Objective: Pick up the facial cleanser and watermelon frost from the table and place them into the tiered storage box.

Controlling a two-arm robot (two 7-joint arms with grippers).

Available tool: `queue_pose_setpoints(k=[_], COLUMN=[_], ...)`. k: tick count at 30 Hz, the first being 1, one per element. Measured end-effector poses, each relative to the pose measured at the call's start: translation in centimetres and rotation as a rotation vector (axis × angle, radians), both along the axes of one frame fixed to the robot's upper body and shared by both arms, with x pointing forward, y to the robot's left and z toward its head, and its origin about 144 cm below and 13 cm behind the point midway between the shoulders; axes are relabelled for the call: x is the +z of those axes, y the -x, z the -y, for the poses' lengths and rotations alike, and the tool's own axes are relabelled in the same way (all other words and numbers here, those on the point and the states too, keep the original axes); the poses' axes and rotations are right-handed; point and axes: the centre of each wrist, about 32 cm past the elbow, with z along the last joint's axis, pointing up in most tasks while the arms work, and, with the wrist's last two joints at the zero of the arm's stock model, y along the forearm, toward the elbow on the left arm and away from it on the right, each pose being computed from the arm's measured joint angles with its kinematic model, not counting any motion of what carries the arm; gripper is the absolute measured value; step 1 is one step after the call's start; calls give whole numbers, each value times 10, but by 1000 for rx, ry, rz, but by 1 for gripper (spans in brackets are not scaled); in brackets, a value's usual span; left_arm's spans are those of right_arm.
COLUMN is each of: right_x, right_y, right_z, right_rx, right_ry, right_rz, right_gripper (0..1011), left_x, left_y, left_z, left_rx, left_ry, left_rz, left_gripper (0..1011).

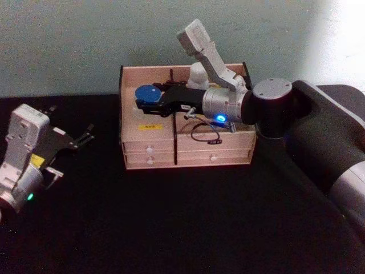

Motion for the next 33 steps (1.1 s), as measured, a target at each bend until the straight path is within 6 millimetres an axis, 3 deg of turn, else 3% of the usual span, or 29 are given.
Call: queue_pose_setpoints(k=[6,11,33], right_x=[0,0,0], right_y=[0,0,0], right_z=[0,0,0], right_rx=[0,-1,-2], right_ry=[-2,-2,-2], right_rz=[0,-1,-3], right_gripper=[840,1000,1002], left_x=[0,0,0], left_y=[0,0,0], left_z=[0,0,0], left_rx=[0,0,0], left_ry=[0,0,0], left_rz=[0,0,0], left_gripper=[1001,1001,1001])
